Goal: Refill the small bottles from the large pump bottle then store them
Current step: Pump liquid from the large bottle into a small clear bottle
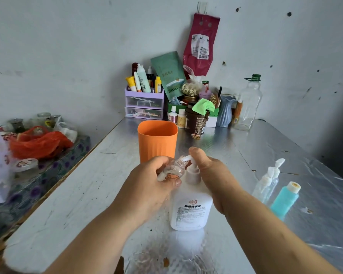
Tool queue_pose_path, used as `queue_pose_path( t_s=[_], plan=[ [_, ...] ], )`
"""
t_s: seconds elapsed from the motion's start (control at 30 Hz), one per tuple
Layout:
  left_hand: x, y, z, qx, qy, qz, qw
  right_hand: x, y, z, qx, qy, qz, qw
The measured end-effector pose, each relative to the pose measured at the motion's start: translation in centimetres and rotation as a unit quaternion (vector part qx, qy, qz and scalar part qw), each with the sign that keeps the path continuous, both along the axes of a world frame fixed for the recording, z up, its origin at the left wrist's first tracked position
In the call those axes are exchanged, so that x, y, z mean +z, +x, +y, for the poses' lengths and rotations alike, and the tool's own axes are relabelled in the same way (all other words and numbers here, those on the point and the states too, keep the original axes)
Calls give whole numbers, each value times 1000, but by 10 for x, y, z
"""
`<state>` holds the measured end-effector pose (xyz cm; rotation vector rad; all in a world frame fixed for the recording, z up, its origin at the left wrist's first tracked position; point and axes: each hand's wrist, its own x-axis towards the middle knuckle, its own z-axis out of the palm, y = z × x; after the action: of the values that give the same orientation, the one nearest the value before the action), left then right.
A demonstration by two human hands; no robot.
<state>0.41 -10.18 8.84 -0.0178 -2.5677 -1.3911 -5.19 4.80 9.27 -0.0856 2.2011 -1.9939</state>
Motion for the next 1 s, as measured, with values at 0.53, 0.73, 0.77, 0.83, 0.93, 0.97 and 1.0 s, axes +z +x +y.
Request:
queue_pose_path(
  t_s=[0.53, 0.73, 0.77, 0.83, 0.93, 0.97, 1.0],
  plan=[
    [3, 2, -1, -1, -10, 2, 1000, 19, 1, -3, -37, 84, 22, 996],
    [6, 1, 1, 1, 7, 10, 1000, 20, 5, -5, -34, 89, 26, 995],
    [5, 0, 1, 1, 9, 10, 1000, 18, 5, -5, -32, 90, 30, 995],
    [2, 0, 1, 1, 7, 7, 1000, 13, 5, -5, -29, 83, 32, 996],
    [0, -1, 0, 0, 5, 7, 1000, 11, 5, -4, -38, 76, 18, 996],
    [0, -1, -1, -1, 3, 8, 1000, 10, 5, -4, -39, 73, 16, 996],
    [-1, -2, -1, -1, -1, 7, 1000, 10, 5, -4, -37, 68, 16, 997]
  ],
)
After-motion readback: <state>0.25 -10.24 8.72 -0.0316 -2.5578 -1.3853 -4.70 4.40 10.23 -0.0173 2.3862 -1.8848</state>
